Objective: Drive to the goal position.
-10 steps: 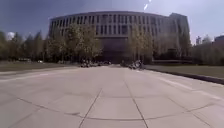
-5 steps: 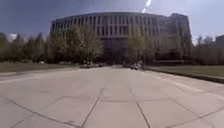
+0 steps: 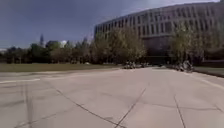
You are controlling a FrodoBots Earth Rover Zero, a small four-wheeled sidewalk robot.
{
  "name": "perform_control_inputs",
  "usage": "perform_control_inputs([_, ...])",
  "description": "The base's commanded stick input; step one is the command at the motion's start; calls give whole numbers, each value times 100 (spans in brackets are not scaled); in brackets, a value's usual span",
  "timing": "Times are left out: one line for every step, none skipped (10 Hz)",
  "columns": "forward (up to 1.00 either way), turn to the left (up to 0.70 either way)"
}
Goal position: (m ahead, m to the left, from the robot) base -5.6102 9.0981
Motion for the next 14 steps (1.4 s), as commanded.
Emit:
perform_control_inputs([0, 85])
perform_control_inputs([0, 85])
perform_control_inputs([0, 85])
perform_control_inputs([0, 85])
perform_control_inputs([0, 85])
perform_control_inputs([0, 85])
perform_control_inputs([0, 85])
perform_control_inputs([0, 85])
perform_control_inputs([0, 85])
perform_control_inputs([0, 85])
perform_control_inputs([0, 85])
perform_control_inputs([0, 85])
perform_control_inputs([0, 85])
perform_control_inputs([0, 85])
